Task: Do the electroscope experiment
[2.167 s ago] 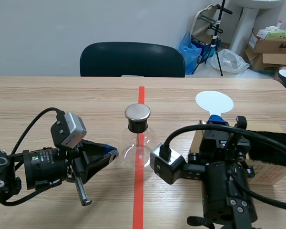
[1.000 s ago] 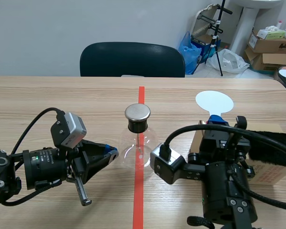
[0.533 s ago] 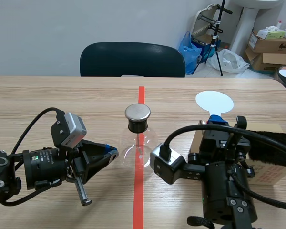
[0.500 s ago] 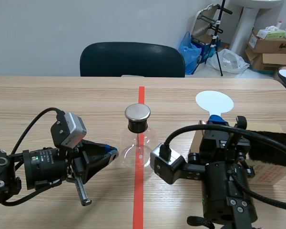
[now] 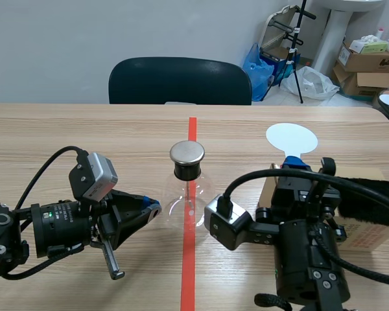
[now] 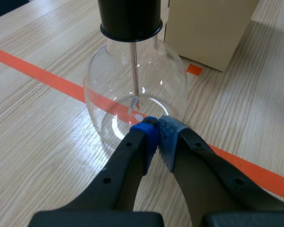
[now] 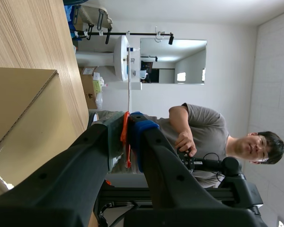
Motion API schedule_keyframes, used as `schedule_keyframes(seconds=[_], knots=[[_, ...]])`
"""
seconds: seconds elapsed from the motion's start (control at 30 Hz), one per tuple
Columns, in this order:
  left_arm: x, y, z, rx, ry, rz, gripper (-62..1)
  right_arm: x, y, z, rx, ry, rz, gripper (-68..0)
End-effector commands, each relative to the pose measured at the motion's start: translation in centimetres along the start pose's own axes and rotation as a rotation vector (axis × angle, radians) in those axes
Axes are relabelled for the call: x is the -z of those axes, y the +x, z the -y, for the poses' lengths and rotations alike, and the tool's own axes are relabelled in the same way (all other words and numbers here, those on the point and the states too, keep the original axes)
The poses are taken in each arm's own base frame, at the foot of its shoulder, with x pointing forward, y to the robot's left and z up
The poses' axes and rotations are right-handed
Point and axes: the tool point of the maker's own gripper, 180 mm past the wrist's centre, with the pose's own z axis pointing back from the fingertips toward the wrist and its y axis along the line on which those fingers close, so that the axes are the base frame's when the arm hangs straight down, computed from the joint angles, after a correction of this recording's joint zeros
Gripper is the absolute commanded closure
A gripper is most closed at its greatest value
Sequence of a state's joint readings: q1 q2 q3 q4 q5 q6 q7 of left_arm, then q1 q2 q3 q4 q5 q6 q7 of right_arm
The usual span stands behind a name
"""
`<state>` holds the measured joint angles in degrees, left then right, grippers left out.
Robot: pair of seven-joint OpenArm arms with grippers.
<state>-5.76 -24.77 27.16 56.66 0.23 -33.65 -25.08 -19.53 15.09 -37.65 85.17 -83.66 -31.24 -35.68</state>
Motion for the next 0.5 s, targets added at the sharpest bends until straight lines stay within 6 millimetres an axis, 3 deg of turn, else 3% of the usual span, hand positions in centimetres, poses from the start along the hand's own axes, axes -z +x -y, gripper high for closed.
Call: schedule_keyframes(seconds=[0.0,0.33,0.47], knots=[[0.3,1.2,-0.4,0.010,0.004,0.038,-3.0,0.8,0.0,1.5,0.015,-0.052,0.001,-1.0],[0.3,1.2,-0.4,0.010,0.004,0.038,-3.0,0.8,0.0,1.5,0.015,-0.052,0.003,-1.0],[0.3,1.2,-0.4,0.010,0.004,0.038,-3.0,0.7,1.1,1.5,0.014,-0.052,0.061,-1.0]])
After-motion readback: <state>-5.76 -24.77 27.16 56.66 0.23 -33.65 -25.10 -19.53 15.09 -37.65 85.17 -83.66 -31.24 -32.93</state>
